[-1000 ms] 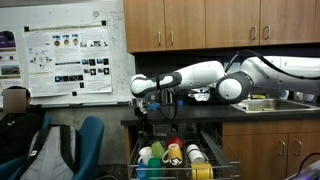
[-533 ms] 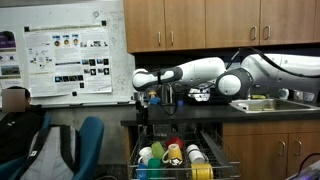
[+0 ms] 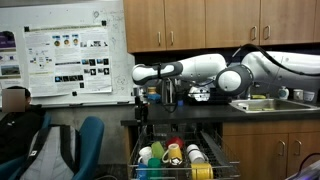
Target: Put the blue bowl in the dish washer dish rack
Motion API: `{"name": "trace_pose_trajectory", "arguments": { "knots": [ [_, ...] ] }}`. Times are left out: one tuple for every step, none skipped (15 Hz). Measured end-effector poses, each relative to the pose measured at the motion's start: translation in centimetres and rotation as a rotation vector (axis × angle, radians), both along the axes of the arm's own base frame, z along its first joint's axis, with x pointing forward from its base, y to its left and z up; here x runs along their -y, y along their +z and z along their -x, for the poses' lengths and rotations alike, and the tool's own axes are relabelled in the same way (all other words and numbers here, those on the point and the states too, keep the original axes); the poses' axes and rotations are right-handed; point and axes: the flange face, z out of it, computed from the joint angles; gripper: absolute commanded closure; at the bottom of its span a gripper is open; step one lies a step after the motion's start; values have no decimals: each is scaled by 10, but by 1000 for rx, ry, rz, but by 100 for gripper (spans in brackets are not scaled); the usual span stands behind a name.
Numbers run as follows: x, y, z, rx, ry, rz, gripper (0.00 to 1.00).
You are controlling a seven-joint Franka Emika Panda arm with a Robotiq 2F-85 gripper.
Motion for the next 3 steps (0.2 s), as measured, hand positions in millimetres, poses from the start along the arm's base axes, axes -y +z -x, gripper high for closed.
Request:
{"name": "trace_pose_trajectory", "arguments": {
  "knots": [
    [0,3,1,-5,-12,4,0],
    [1,5,1,-10,-24,9,0],
    [2,8,2,-16,-37,16,0]
  ]
}}
